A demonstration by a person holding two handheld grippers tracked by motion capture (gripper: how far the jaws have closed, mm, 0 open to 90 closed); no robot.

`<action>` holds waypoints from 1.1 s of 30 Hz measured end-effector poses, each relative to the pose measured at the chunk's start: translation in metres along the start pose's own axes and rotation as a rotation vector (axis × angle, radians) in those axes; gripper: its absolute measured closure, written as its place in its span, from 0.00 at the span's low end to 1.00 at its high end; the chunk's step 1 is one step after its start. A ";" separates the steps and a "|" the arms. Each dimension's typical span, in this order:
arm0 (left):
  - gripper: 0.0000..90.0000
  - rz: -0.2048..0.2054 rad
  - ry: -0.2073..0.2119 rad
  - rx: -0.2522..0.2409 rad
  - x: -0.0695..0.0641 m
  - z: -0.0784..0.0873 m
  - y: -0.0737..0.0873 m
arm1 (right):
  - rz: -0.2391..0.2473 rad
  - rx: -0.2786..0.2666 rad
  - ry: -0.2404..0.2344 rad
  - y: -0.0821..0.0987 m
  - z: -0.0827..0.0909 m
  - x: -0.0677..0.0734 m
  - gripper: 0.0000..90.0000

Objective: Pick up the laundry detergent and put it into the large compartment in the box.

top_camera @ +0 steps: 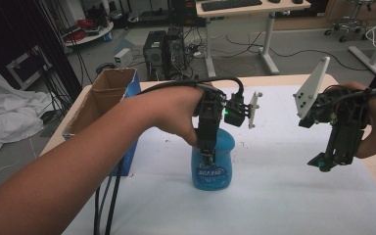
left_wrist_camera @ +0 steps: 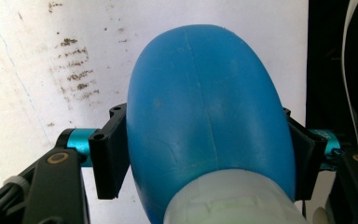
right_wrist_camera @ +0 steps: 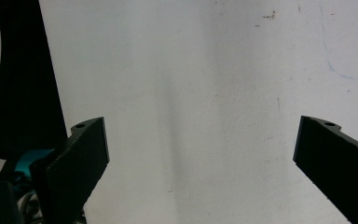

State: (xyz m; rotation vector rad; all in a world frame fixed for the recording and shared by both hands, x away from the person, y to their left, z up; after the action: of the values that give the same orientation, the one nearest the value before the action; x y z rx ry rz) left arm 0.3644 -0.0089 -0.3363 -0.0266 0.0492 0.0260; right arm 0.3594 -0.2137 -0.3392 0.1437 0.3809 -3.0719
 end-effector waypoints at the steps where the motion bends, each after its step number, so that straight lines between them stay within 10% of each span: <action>1: 0.33 -0.001 -0.002 0.002 0.000 -0.001 0.000 | -0.002 0.000 0.001 0.000 0.000 0.000 0.03; 22: 0.41 0.062 -0.017 0.056 -0.003 0.000 0.001 | -0.006 0.006 -0.004 -0.001 -0.005 -0.001 0.03; 33: 0.41 0.158 -0.013 0.008 0.008 0.045 0.023 | 0.002 0.006 -0.004 -0.003 -0.004 0.001 0.03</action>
State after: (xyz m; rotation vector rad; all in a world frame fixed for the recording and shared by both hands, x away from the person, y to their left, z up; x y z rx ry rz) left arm 0.3738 0.0155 -0.2924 -0.0146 0.0385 0.1842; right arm 0.3589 -0.2096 -0.3427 0.1381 0.3705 -3.0712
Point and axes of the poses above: each handheld gripper's, and its own axes: z roughly backward along the jaws, y roughly out of its underside, x roughly to its left, the point moved 4 cm from there along -z, roughly forward along the jaws, and after that the axes turned 9 degrees about z, right-handed, at the moved point
